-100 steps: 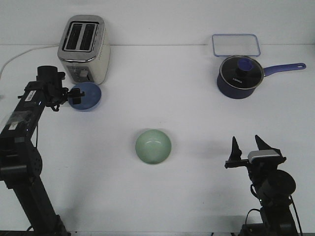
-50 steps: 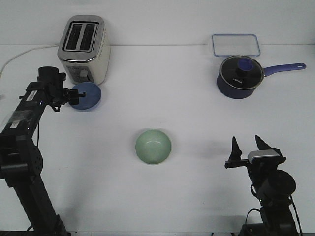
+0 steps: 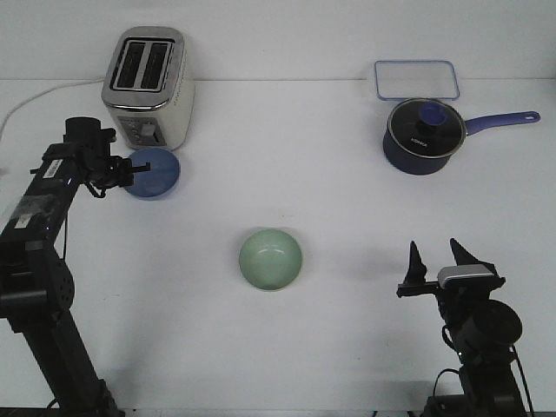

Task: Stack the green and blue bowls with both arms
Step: 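Lift the blue bowl with the left gripper and carry it over the green bowl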

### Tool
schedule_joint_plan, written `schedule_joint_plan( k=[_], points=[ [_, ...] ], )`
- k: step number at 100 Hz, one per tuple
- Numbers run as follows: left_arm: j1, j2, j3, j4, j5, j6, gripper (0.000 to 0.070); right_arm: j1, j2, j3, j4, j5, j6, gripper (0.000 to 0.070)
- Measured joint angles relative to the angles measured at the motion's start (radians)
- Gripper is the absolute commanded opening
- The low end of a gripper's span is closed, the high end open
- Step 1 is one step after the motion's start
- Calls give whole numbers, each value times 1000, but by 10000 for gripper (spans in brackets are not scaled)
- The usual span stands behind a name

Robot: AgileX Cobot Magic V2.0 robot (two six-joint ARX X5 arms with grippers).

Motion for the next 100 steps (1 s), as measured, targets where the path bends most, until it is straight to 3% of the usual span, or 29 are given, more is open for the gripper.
schedule_joint_plan(
  k=[13, 32, 48, 100],
  points=[
    [22, -72, -1, -71, 78, 0, 3, 0, 0, 0, 0, 0, 0, 514],
    [22, -233, 1, -144, 93, 0, 4, 0, 0, 0, 0, 0, 0, 514],
    [-11, -297, 1, -253, 173, -1, 3, 0, 0, 0, 0, 0, 0, 514],
    [-395, -357, 1, -348, 243, 23, 4, 0, 0, 0, 0, 0, 0, 514]
  ],
)
